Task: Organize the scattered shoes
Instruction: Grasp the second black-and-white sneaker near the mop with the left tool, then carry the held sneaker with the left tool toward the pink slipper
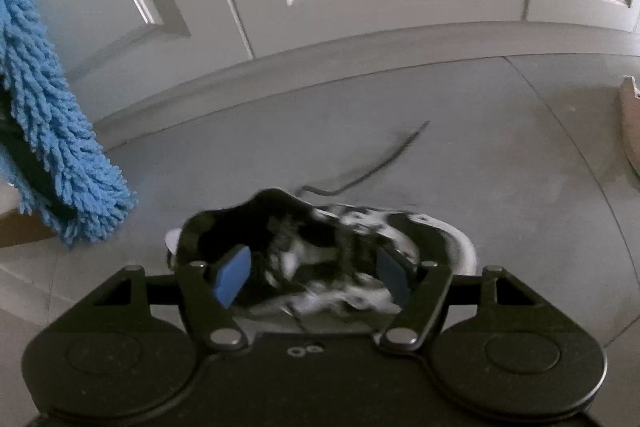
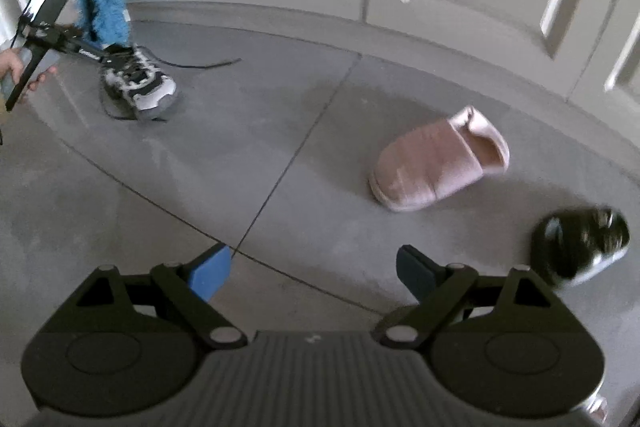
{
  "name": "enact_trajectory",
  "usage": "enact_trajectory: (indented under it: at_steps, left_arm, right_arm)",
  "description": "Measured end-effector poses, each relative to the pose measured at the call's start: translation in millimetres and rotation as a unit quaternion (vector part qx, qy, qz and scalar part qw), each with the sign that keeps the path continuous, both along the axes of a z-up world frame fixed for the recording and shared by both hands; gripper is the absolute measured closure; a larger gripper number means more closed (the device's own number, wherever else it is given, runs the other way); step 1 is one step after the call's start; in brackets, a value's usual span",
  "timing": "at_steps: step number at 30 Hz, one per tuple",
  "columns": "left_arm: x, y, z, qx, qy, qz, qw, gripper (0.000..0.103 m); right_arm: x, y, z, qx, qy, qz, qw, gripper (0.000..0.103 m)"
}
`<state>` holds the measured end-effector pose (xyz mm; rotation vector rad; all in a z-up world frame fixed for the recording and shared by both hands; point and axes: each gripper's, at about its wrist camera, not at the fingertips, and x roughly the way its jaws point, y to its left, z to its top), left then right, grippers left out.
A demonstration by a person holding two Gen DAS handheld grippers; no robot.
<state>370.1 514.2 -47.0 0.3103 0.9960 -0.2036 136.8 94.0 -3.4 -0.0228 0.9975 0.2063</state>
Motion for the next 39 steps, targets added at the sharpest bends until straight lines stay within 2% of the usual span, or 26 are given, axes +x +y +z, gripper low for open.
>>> enact_trajectory:
  at_steps: [3,5,7,9,12,13,14,17,19,22,26,30,32,36,39]
  left_arm:
    - [21.4,7.0,-18.3,-0.014,0.043,-0.006,0.9990,0.033]
    - [35.0,13.0,-32.3,-0.015,0.070,0.008,0.9974,0.030]
    - [49.6,24.3,-43.7,-0.048,0.105,0.035,0.9927,0.030]
    - [53.6,26.4,-49.0,-0.065,0.119,0.041,0.9899,0.032]
    - [44.5,16.4,-50.6,-0.054,0.098,0.015,0.9936,0.037]
    - [39.3,10.5,-50.5,-0.044,0.087,-0.001,0.9952,0.050]
    - [34.2,3.8,-50.9,-0.035,0.079,-0.018,0.9961,0.058]
    - [28.3,-4.6,-50.8,-0.025,0.071,-0.019,0.9970,0.066]
    - [23.7,-6.5,-47.6,-0.020,0.059,-0.021,0.9978,0.082]
    - [10.4,-10.9,-44.1,-0.020,0.042,-0.036,0.9983,0.085]
    - [-18.0,-37.1,-45.1,-0.025,0.030,-0.099,0.9943,0.086]
    - [-48.7,-74.4,-43.9,-0.031,0.034,-0.170,0.9844,0.086]
    - [-74.2,-109.6,-44.2,-0.028,0.040,-0.223,0.9735,0.086]
    - [-115.5,-164.1,-46.0,-0.029,0.038,-0.298,0.9533,0.086]
    - [-145.5,-205.3,-48.1,-0.031,0.038,-0.355,0.9334,0.085]
  right_arm:
    - [6.6,-0.3,-5.2,0.011,0.011,-0.012,1.000,0.011]
    - [10.0,4.5,-7.6,0.002,0.009,-0.007,1.000,0.011]
    - [11.6,7.4,-8.3,-0.002,0.008,-0.005,1.000,0.011]
    - [13.3,10.4,-9.1,0.013,0.016,-0.003,1.000,0.011]
    - [11.9,13.6,-10.6,0.010,0.019,0.003,1.000,0.011]
    - [11.6,12.9,-11.0,0.010,0.019,0.002,1.000,0.011]
    - [11.4,12.1,-11.4,0.010,0.020,0.001,1.000,0.011]
    - [11.0,8.3,-12.0,0.013,0.022,-0.005,1.000,0.011]
    - [10.8,4.4,-11.0,0.016,0.021,-0.013,1.000,0.011]
    - [9.3,-0.1,-7.8,0.015,0.014,-0.022,1.000,0.011]
    - [5.3,-6.7,1.8,0.005,-0.003,-0.024,1.000,0.011]
    - [0.7,-22.6,17.5,-0.005,-0.021,-0.041,0.999,0.011]
    - [-3.1,-37.0,26.8,-0.005,-0.028,-0.057,0.998,0.011]
    - [-15.9,-69.6,45.6,-0.012,-0.051,-0.101,0.994,0.011]
    - [-27.9,-100.9,58.0,-0.020,-0.056,-0.144,0.988,0.011]
